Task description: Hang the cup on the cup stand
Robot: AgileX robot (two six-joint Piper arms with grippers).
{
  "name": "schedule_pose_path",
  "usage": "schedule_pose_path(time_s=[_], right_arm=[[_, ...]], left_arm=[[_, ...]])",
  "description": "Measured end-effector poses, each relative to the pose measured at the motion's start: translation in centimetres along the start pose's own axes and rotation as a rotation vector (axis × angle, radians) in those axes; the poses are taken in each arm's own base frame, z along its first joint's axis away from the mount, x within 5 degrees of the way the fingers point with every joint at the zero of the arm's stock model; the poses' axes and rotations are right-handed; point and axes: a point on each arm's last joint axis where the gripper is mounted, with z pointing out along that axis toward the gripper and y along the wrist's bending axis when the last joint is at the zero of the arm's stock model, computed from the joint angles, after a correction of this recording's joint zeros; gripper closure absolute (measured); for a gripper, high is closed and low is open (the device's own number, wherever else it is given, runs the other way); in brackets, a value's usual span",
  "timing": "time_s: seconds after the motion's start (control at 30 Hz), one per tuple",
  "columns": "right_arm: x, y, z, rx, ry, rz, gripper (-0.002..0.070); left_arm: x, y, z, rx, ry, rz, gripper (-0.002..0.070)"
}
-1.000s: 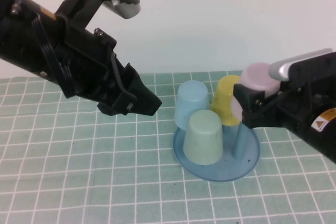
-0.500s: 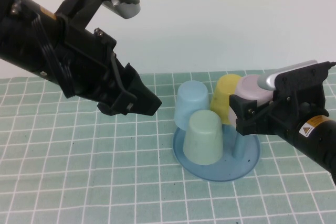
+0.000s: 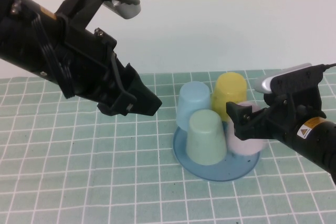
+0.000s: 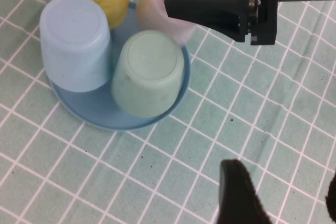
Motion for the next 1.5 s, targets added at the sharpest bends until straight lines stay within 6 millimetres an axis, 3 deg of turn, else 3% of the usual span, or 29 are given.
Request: schedule_pose_path(time_s=[0.23, 0.3, 0.37, 0.43, 0.5, 0.63, 0.77, 0.97, 1.07, 1.3, 1.5], right_arm=[[-0.6, 0.1, 0.0, -0.008, -0.001, -0.003, 0.0010], [-1.3, 0.2, -0.7, -0.019, -0.016, -0.015, 0.0112], [-2.4, 0.3, -1.9, -0.035, -0.048, -0.053, 0.0287], [-4.1, 0.4, -3.9, -0.055, -0.102, -0.120, 0.0500], [-5.9, 0.5, -6.1, -0.070, -0.152, -0.178, 0.0602], [-8.9, 0.5, -11.9, -0.098, -0.244, -0.262, 0.0663], [-9.3, 0.3, -17.1, -0.135, -0.237, -0.386, 0.0674], [-7.7, -0.4, -25.1, -0.179, -0.239, -0.454, 0.0676], [-5.6, -1.2, -27.3, -0.153, -0.233, -0.430, 0.0676], [-0.2, -4.0, -28.1, 0.055, -0.211, -0.242, 0.0676], [3.5, -5.5, -25.9, 0.200, -0.174, -0.119, 0.0677]], left_arm=[[0.1, -0.1, 0.0, 0.007, 0.010, 0.000, 0.0344], [0.2, -0.1, 0.0, 0.016, 0.023, 0.003, 0.0386], [0.2, -0.2, 0.0, 0.017, 0.025, 0.013, 0.0474], [0.2, -0.2, 0.0, 0.019, 0.023, 0.027, 0.0582], [0.2, -0.2, 0.0, 0.023, 0.020, 0.030, 0.0633], [0.0, -0.5, -0.5, 0.012, -0.010, 0.041, 0.0666], [0.1, -2.1, -2.9, -0.025, -0.088, 0.084, 0.0673], [1.6, -5.5, -7.3, -0.101, -0.259, 0.147, 0.0675], [3.6, -6.9, -8.4, -0.144, -0.334, 0.153, 0.0675], [10.3, -7.0, -6.2, -0.284, -0.491, 0.064, 0.0675], [15.6, -4.5, -2.3, -0.449, -0.628, -0.072, 0.0675]])
